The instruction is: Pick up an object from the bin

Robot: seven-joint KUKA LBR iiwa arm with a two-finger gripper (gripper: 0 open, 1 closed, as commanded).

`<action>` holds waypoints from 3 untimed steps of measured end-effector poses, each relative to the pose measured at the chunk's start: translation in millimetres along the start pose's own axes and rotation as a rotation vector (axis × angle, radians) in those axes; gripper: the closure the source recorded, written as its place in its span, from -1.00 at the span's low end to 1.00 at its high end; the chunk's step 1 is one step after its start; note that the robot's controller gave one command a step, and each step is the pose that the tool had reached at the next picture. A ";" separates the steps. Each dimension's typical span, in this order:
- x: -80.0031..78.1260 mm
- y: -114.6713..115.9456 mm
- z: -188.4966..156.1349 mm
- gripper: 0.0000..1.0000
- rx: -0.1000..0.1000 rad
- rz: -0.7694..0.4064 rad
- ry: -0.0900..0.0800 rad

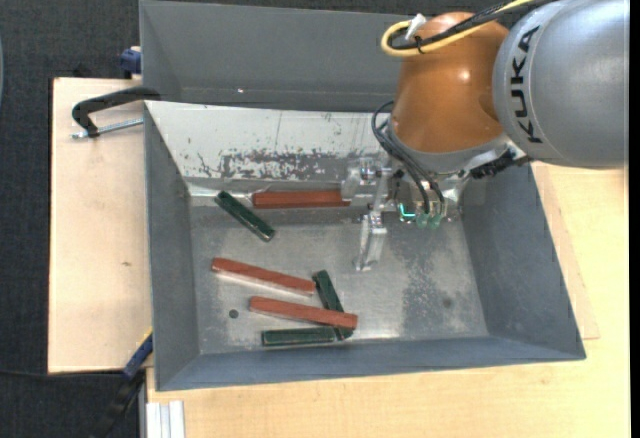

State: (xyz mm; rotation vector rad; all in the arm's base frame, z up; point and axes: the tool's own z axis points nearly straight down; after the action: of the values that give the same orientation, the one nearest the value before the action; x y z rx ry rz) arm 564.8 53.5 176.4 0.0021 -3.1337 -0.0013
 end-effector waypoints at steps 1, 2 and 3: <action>-1.7 -0.2 -4.9 -1.00 -0.001 0.001 -0.009; 16.6 40.7 43.5 -1.00 0.000 -0.022 -0.016; 48.7 75.1 76.5 -1.00 0.000 -0.046 -0.004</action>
Offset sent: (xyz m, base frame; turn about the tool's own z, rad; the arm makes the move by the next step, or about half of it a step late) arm -0.0352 0.0739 -0.0834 -0.0465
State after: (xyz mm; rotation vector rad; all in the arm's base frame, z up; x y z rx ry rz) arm 515.4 128.5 100.4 0.0750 -3.1370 -0.0018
